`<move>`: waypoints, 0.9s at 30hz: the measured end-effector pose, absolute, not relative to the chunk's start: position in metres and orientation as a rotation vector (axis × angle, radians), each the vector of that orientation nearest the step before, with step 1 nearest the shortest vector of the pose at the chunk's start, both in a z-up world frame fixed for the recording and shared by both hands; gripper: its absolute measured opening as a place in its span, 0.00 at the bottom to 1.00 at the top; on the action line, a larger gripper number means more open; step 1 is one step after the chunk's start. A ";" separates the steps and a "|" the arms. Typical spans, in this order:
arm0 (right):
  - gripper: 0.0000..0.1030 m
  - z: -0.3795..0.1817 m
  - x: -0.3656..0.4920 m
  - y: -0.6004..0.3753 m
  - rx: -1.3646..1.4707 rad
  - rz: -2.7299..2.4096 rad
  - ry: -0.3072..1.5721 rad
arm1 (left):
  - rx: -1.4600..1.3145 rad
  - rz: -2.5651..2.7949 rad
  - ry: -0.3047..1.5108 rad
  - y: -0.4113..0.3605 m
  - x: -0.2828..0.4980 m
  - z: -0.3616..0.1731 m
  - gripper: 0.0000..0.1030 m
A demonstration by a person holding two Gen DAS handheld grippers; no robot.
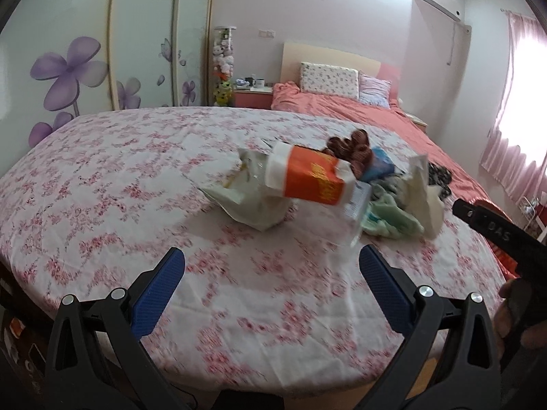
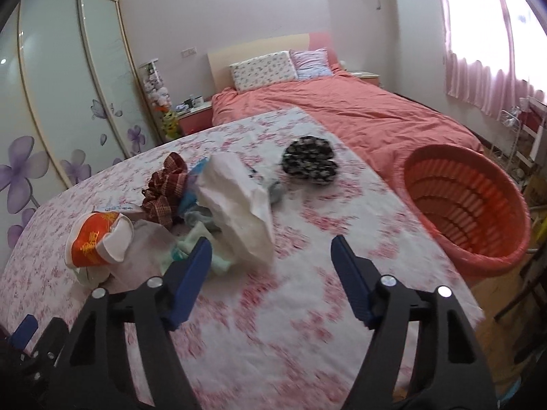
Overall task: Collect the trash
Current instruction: 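Grasp the white tissue with the right tool while the left tool approaches the orange paper cup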
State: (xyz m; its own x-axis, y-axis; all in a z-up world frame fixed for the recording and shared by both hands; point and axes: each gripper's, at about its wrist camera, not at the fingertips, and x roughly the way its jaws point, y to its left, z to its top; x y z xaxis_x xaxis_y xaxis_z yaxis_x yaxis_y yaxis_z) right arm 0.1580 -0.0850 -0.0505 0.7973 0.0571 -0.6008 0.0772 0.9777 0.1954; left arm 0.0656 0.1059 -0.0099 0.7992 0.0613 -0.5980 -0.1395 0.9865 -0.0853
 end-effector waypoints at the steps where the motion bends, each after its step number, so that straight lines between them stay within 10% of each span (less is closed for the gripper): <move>1: 0.65 -0.051 0.161 -0.084 0.220 -0.003 0.653 | -0.130 0.113 0.634 0.109 0.068 -0.010 0.98; 10: 0.61 -0.064 0.199 -0.062 0.150 -0.014 0.698 | -0.170 0.130 0.642 0.126 0.080 -0.011 0.98; 18: 0.19 -0.080 0.214 -0.073 0.157 -0.033 0.752 | -0.177 0.121 0.650 0.130 0.090 -0.012 0.98; 27: 0.12 -0.074 0.200 -0.094 0.194 -0.037 0.720 | -0.193 0.094 0.653 0.127 0.108 -0.007 0.98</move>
State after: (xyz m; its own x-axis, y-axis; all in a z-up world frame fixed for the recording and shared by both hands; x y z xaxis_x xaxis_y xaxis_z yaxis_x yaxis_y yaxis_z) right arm 0.2001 -0.0941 -0.0744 0.7519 0.0331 -0.6585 0.1002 0.9814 0.1638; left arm 0.1080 0.1275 -0.0068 0.7909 0.0260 -0.6114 -0.1473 0.9778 -0.1490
